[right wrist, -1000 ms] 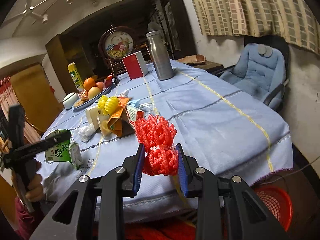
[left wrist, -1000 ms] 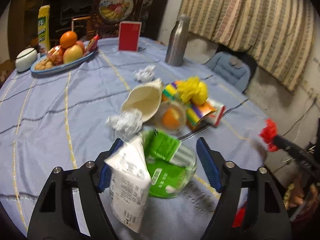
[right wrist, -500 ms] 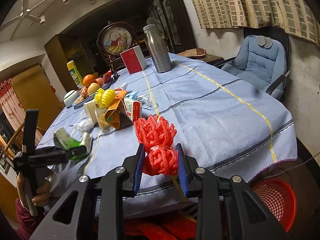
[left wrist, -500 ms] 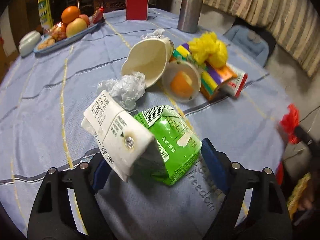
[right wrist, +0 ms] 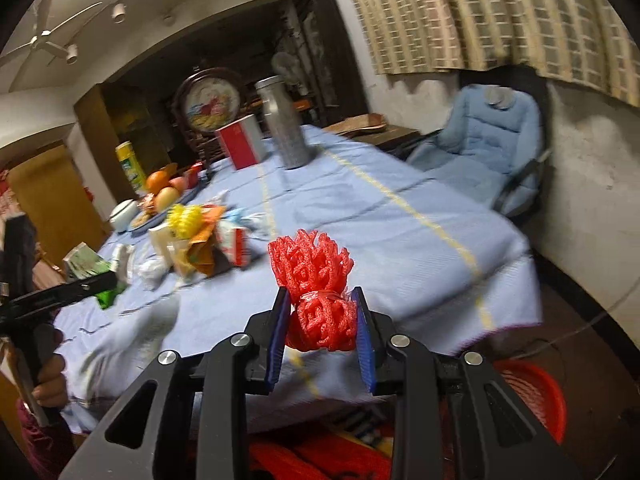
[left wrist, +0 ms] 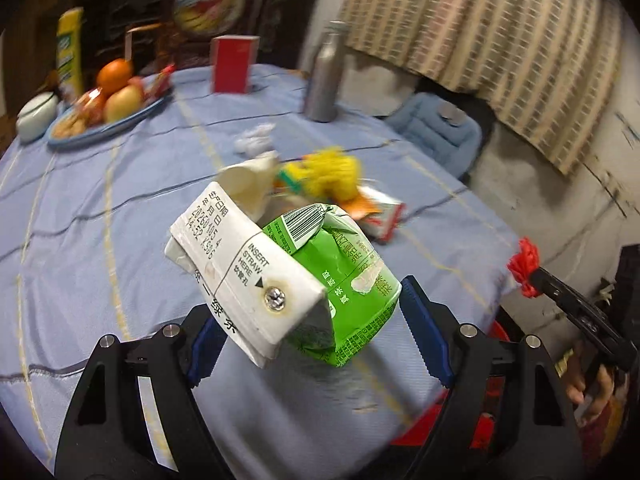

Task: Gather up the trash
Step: 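Drop the tea carton and red net into the wastebasket with both tools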

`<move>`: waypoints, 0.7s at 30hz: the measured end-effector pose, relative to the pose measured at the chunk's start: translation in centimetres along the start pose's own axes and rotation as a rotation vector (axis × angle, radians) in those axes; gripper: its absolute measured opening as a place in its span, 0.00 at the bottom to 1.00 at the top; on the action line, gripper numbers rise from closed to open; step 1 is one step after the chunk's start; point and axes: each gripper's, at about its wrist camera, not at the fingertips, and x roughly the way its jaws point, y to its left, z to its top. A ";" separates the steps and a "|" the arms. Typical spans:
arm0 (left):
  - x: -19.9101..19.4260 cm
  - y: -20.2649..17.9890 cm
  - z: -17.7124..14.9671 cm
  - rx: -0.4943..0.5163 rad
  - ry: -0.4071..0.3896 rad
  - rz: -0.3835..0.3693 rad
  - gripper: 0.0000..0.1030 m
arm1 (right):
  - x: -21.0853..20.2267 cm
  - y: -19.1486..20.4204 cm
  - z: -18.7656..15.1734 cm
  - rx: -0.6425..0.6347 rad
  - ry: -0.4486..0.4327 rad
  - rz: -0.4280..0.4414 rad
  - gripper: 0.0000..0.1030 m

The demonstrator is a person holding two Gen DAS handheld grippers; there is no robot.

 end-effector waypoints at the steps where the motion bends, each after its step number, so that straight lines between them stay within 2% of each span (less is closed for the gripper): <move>1: 0.1 -0.8 0.1 0.016 0.002 -0.016 0.76 | -0.4 -1.0 -0.4 0.010 0.002 -0.030 0.30; 6: 1.2 -5.4 0.3 0.101 0.027 -0.103 0.76 | -1.6 -7.4 -3.2 0.104 0.060 -0.197 0.30; 8: 1.8 -7.2 0.3 0.137 0.041 -0.136 0.76 | -1.0 -9.8 -4.8 0.138 0.123 -0.264 0.33; 9: 2.4 -8.7 0.3 0.164 0.054 -0.160 0.76 | -0.1 -11.3 -5.7 0.154 0.182 -0.301 0.36; 10: 2.8 -9.5 0.3 0.178 0.063 -0.173 0.76 | 1.0 -12.7 -6.8 0.177 0.245 -0.342 0.51; 11: 3.2 -10.5 0.3 0.198 0.076 -0.190 0.76 | 1.5 -13.7 -7.5 0.200 0.269 -0.363 0.61; 12: 3.9 -12.2 0.2 0.228 0.098 -0.215 0.76 | 1.9 -14.7 -8.1 0.231 0.284 -0.367 0.62; 13: 4.3 -13.1 0.1 0.246 0.110 -0.226 0.76 | 1.9 -15.5 -8.5 0.269 0.286 -0.353 0.62; 16: 6.0 -17.0 -0.4 0.323 0.157 -0.271 0.76 | 0.4 -17.0 -8.2 0.341 0.209 -0.333 0.62; 18: 7.2 -20.0 -0.9 0.379 0.187 -0.308 0.76 | -1.1 -17.6 -7.4 0.345 0.147 -0.363 0.65; 20: 8.4 -22.6 -1.5 0.427 0.220 -0.352 0.76 | -2.5 -18.3 -7.1 0.356 0.086 -0.400 0.73; 21: 9.3 -24.5 -1.8 0.456 0.242 -0.378 0.77 | -3.2 -18.8 -7.0 0.367 0.061 -0.416 0.74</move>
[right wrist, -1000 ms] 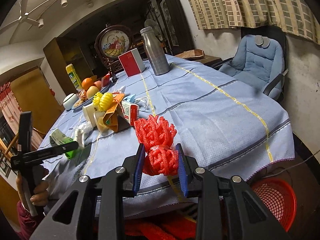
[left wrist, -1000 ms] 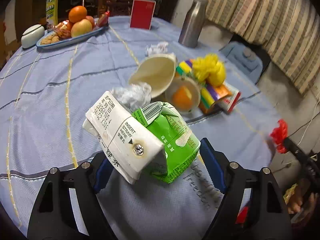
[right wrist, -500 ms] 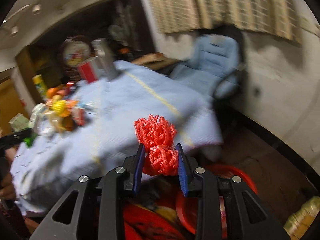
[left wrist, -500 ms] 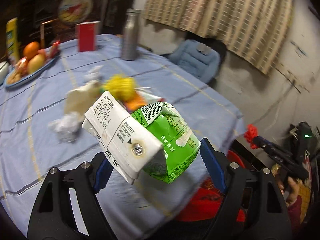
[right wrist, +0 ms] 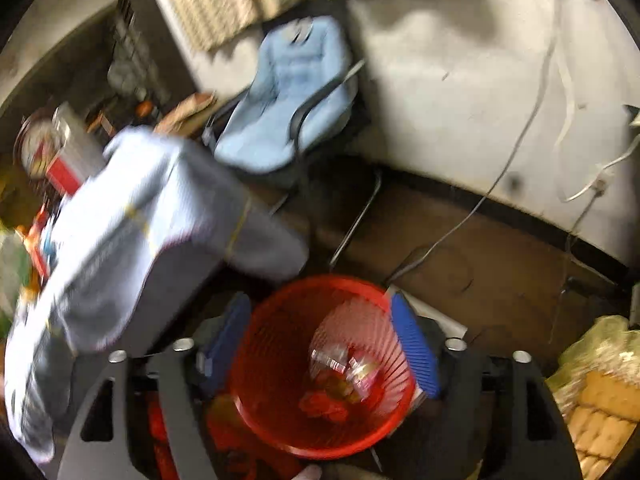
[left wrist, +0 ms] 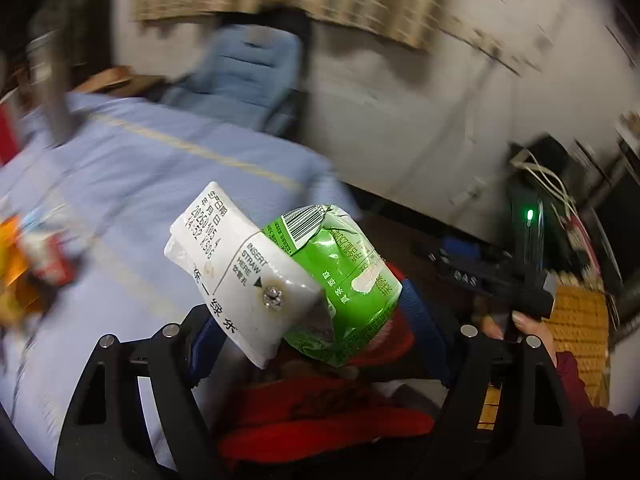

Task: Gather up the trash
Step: 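Drop the tea carton and red net into the wastebasket with both tools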

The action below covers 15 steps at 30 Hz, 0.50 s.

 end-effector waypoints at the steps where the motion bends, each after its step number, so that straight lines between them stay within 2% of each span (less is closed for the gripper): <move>1: 1.3 -1.0 0.6 0.021 0.017 -0.018 0.78 | -0.3 -0.6 0.2 0.013 -0.013 -0.009 0.74; 4: 5.7 -4.0 2.0 0.088 0.079 -0.044 0.81 | -0.4 -1.9 1.0 0.049 -0.023 -0.018 0.74; 6: 8.0 -5.4 2.4 0.131 0.118 0.009 0.86 | -0.4 -2.7 1.1 0.071 -0.024 -0.015 0.74; 8: 8.8 -6.0 2.6 0.157 0.114 0.066 0.88 | -0.4 -3.0 1.1 0.083 -0.024 -0.003 0.74; 11: 8.7 -6.1 2.6 0.186 0.084 0.133 0.93 | -0.6 -2.8 0.8 0.070 -0.023 0.006 0.74; 15: 6.7 -4.3 2.6 0.147 0.042 0.155 0.93 | -0.8 -1.7 0.6 0.041 -0.017 0.021 0.74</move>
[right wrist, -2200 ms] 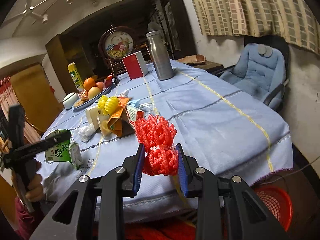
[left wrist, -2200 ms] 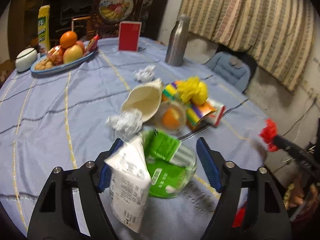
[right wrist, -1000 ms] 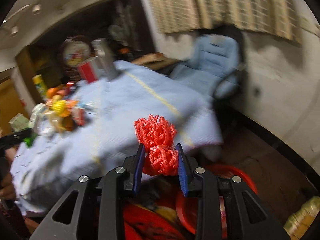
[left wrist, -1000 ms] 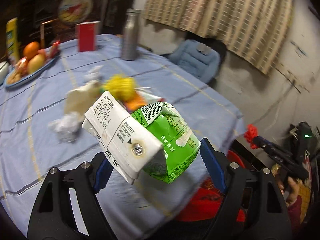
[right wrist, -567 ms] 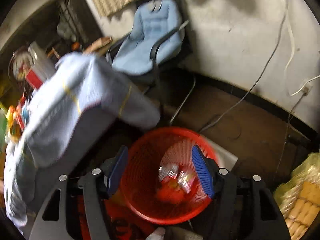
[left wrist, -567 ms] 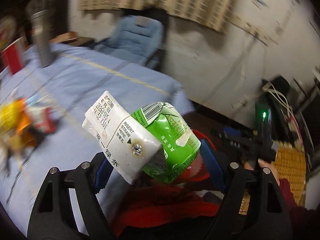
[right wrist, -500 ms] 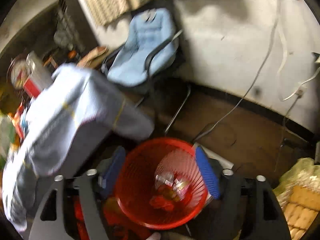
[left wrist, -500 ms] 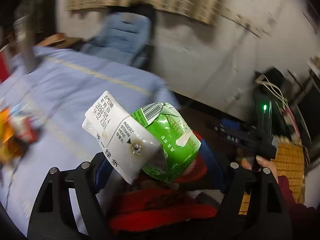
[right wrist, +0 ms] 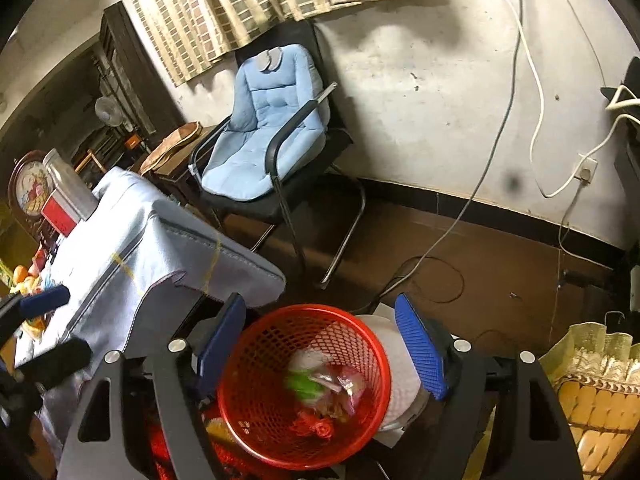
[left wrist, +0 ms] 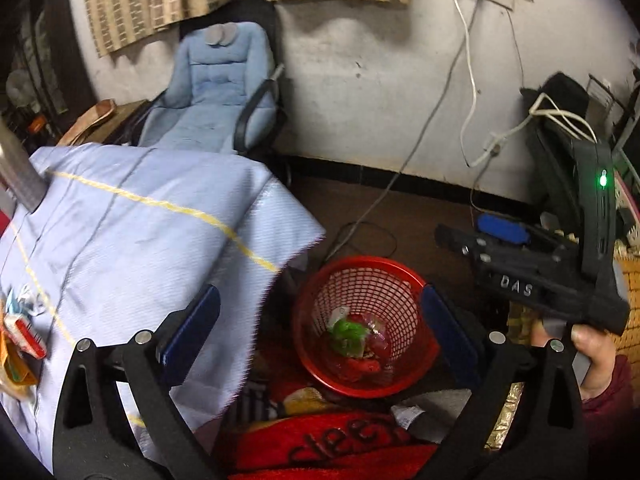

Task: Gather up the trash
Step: 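Drop the tea carton and red net into the wastebasket with both tools, then grasp the white paper cup with the left tool while the right tool grasps the yellow mesh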

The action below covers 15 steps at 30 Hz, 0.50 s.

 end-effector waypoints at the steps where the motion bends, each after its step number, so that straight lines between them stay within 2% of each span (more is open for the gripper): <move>1: -0.5 0.4 -0.3 -0.011 -0.011 0.012 0.93 | -0.1 0.3 0.0 -0.009 -0.001 0.006 0.74; 8: -5.0 5.4 -2.2 -0.126 -0.086 0.115 0.93 | -1.1 4.3 -0.3 -0.099 -0.007 0.074 0.74; 15: -9.9 12.4 -5.7 -0.294 -0.139 0.223 0.93 | -2.1 9.8 -0.7 -0.199 -0.007 0.160 0.74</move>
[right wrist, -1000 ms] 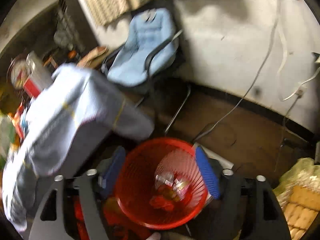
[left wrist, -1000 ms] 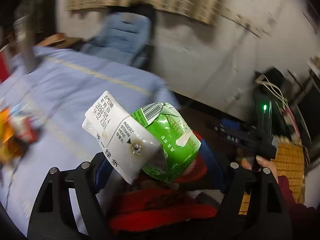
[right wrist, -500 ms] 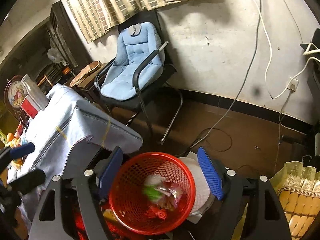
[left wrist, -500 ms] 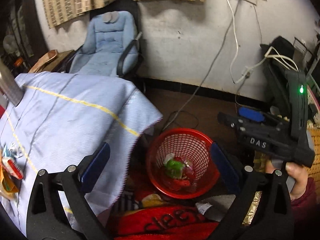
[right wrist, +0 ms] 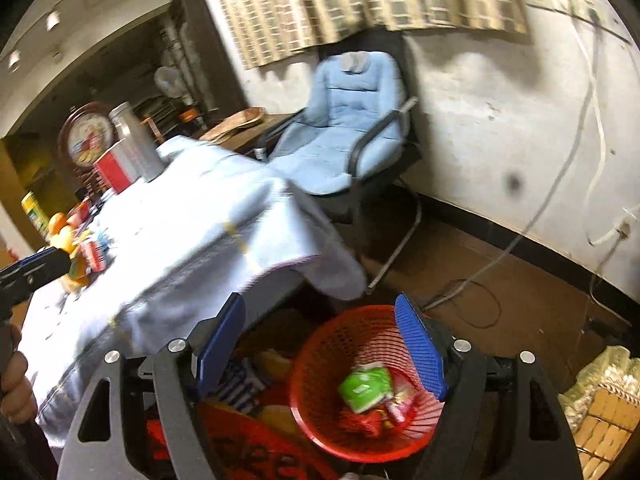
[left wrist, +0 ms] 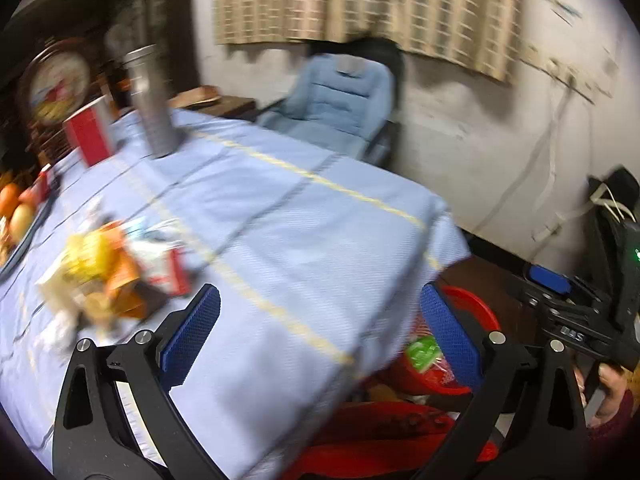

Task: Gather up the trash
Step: 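Grasp the white paper cup with the left tool while the right tool grasps the yellow mesh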

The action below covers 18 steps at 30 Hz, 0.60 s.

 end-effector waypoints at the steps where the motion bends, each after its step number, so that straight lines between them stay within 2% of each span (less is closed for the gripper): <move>1: -0.3 0.8 -0.2 -0.013 -0.004 0.012 0.93 | 0.0 0.8 0.2 -0.015 0.001 0.013 0.74; 6: -1.8 7.3 -1.6 -0.105 -0.016 0.127 0.93 | 0.6 5.1 0.4 -0.100 0.014 0.064 0.77; 14: -2.1 19.6 -2.8 -0.296 0.025 0.309 0.94 | 2.5 11.7 0.6 -0.216 0.061 0.157 0.78; 16: -1.8 21.5 -2.6 -0.320 0.034 0.320 0.94 | 2.7 13.1 0.5 -0.240 0.065 0.174 0.78; 18: -1.2 23.2 -2.0 -0.341 0.043 0.291 0.94 | 2.6 14.7 0.4 -0.275 0.064 0.191 0.78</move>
